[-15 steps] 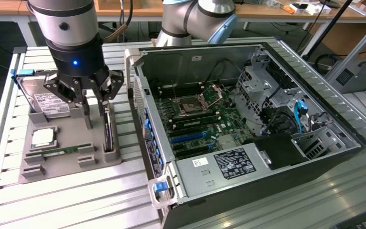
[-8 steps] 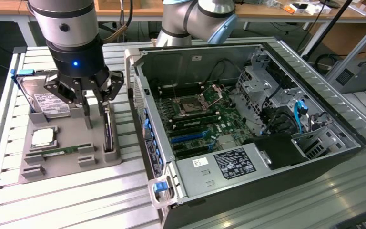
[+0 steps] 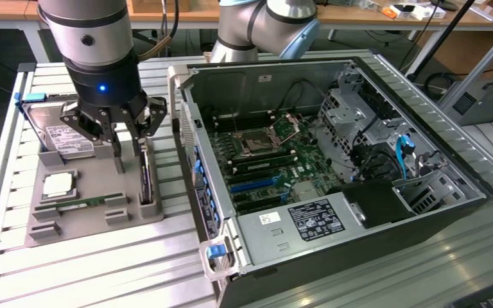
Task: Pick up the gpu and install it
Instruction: 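Pick up the gpu and move the gpu toward the slot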
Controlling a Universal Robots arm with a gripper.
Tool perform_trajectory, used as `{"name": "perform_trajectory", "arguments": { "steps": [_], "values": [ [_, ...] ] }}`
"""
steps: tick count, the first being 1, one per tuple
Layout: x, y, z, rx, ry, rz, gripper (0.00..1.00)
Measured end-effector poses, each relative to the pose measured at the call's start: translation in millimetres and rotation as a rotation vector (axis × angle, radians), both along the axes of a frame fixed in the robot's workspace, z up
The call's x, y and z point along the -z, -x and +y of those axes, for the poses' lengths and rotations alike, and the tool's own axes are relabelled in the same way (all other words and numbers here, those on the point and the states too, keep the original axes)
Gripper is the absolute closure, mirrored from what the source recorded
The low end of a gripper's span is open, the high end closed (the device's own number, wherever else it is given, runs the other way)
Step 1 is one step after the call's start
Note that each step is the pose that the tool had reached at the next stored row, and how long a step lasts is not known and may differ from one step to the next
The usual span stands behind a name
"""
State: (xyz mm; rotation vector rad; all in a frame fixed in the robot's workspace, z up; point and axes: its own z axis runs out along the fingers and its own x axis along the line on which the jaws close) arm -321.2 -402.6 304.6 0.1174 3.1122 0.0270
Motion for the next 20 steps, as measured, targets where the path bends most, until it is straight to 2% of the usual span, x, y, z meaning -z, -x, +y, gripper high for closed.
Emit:
{"name": "perform_trajectory", "arguments": {
  "steps": [20],
  "values": [
    [4.0, 0.0, -0.3, 0.0, 0.0, -0.0001, 0.64]
  ]
}}
